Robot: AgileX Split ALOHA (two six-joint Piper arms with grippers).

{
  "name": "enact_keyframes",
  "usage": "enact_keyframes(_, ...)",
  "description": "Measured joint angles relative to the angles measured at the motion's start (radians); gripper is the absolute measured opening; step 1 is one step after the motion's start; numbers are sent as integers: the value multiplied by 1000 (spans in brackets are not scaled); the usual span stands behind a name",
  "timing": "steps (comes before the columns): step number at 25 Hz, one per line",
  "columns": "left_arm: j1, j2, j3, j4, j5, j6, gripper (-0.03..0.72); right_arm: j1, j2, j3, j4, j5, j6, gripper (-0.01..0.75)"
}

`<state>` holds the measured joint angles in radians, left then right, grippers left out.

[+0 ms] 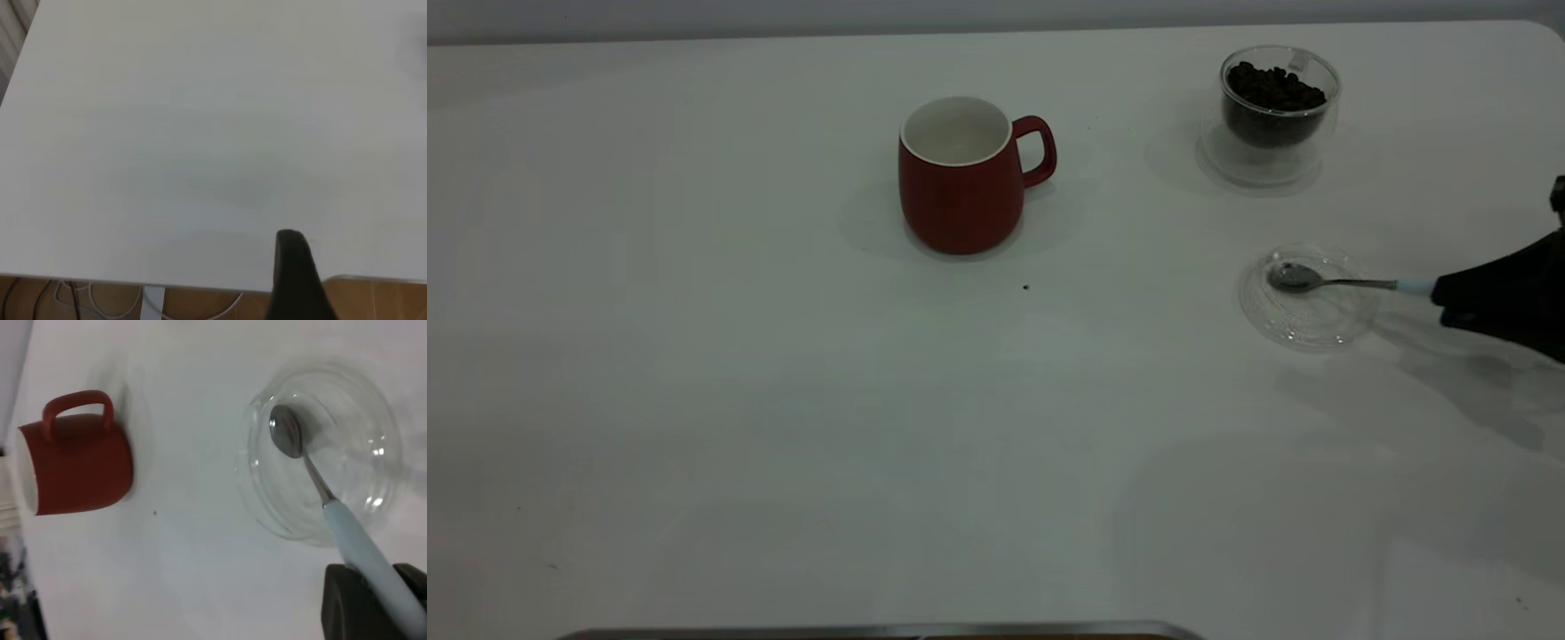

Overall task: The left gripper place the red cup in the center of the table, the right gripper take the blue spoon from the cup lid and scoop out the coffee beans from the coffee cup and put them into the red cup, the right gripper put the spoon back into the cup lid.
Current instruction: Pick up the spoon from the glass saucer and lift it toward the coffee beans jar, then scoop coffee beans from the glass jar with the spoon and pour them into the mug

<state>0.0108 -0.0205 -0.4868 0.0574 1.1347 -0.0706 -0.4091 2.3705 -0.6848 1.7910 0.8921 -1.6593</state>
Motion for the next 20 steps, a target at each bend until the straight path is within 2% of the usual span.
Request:
enact_keyframes(6,0,0,0,0,0,0,532,0,-120,59,0,-64,-1,113)
enact_keyframes(12,0,0,0,0,0,0,532,0,-237,122,0,-74,-1,113)
enact_keyframes(20,0,0,0,0,0,0,532,3,-383,132,-7,3,-20,113)
